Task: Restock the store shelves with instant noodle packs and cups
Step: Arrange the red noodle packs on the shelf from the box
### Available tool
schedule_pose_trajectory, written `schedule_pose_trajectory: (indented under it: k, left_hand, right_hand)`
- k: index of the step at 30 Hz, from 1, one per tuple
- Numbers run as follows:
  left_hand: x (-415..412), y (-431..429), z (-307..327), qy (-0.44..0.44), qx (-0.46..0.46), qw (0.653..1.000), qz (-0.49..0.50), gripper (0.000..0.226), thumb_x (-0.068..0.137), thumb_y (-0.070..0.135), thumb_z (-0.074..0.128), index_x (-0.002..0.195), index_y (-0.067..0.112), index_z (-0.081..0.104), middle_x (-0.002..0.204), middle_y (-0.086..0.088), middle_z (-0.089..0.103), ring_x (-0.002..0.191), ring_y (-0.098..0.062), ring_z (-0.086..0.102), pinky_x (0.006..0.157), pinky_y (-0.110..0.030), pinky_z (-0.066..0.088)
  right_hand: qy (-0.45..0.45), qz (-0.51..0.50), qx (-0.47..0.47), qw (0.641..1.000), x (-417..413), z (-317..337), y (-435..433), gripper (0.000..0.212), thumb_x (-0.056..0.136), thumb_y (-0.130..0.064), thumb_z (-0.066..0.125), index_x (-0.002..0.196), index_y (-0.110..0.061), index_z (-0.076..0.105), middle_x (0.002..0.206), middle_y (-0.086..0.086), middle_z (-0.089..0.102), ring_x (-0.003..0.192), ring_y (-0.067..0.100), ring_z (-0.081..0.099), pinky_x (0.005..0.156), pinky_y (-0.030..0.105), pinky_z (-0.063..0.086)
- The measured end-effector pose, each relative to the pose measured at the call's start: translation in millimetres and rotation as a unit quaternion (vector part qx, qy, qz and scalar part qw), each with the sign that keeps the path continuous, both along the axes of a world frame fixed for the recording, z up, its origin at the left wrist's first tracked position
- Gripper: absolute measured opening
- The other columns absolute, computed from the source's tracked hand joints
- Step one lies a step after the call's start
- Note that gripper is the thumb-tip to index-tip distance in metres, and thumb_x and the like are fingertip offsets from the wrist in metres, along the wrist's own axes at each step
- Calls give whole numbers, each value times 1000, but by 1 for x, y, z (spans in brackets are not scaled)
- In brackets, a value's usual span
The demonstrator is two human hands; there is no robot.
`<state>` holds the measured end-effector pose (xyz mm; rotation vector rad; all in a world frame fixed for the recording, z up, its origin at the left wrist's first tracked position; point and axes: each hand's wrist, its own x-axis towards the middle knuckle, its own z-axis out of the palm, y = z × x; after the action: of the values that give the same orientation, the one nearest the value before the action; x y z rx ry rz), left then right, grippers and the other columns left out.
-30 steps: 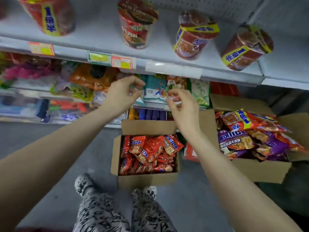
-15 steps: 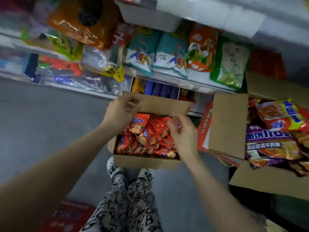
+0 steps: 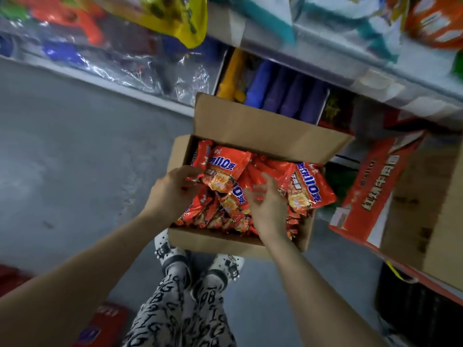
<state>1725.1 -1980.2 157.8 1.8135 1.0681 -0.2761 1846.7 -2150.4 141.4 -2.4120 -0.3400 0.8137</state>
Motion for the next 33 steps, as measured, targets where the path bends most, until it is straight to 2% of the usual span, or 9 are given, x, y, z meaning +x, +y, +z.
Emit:
schedule_pose_trajectory:
  k: [1, 5, 8, 12, 16, 20, 23, 27, 33]
  left_hand:
    - [-1, 0, -13, 2, 1, 1000, 1, 30, 93, 19, 62, 122, 30, 63, 116, 9, 67, 96, -7, 63, 88, -31, 54]
    - [-3, 5, -67, 18, 15, 1000, 0, 33, 94, 16, 61, 124, 30, 62, 122, 7, 65, 96, -7, 60, 82, -26, 50]
    - [-2, 8, -102, 18, 19, 1000, -1, 37, 93, 17, 62, 127, 31, 60, 127, 7, 62, 99, -6, 57, 77, -18, 45]
    - [1, 6, -135, 32, 35, 999, -13, 40, 93, 19, 61, 131, 31, 58, 121, 14, 59, 95, -2, 55, 64, -5, 36]
    - [-3, 6, -159, 21, 27, 999, -2, 41, 90, 16, 62, 129, 30, 60, 126, 5, 62, 101, -13, 61, 81, -22, 45]
    - [-11, 6, -166, 23, 29, 999, -12, 40, 91, 17, 63, 129, 29, 60, 123, 1, 64, 100, -15, 63, 81, -25, 49]
    - [-15, 7, -160, 14, 15, 1000, -1, 40, 91, 18, 63, 130, 26, 60, 125, 1, 64, 107, -15, 63, 87, -25, 48]
    - [-16, 10, -139, 19, -19, 999, 23, 44, 91, 20, 65, 134, 25, 57, 129, 1, 63, 111, -14, 63, 89, -27, 50]
    - [-12, 19, -95, 37, -122, 990, 53, 51, 92, 42, 62, 139, 27, 49, 127, 3, 63, 110, -21, 63, 94, -44, 53]
  right_hand:
    - [8, 1, -14, 1000, 2, -13, 4, 64, 92, -33, 67, 148, -16, 39, 107, -3, 66, 91, 12, 65, 73, 12, 47]
    - [26, -17, -43, 999, 5, -72, 21, 74, 93, -32, 67, 153, -11, 29, 120, 7, 66, 99, 18, 65, 87, 34, 55]
    - [46, -44, -59, 996, 4, -113, 34, 78, 93, -32, 67, 154, -12, 23, 125, 6, 64, 110, 22, 65, 89, 31, 52]
    - [57, -74, -52, 994, -4, -148, 50, 69, 91, -32, 69, 146, -12, 32, 126, 6, 65, 113, 25, 64, 89, 28, 47]
    - [95, -152, -35, 983, -7, -168, 64, 64, 90, -29, 71, 140, -10, 35, 126, 7, 63, 113, 26, 63, 83, 21, 39]
    - [115, -197, -15, 973, -5, -171, 66, 61, 91, -20, 71, 141, -15, 36, 120, 1, 61, 109, 19, 61, 83, 21, 39]
    - [130, -191, 3, 973, -2, -156, 59, 59, 90, -18, 71, 139, -18, 37, 108, -8, 55, 96, 12, 58, 85, 23, 40]
    - [143, -166, 34, 975, 3, -121, 43, 54, 88, -18, 72, 133, -21, 43, 109, -9, 61, 96, 10, 62, 90, 32, 49]
    - [216, -108, 73, 968, 16, -60, 32, 49, 87, -20, 74, 127, -31, 49, 114, -11, 66, 98, 5, 66, 81, 28, 52]
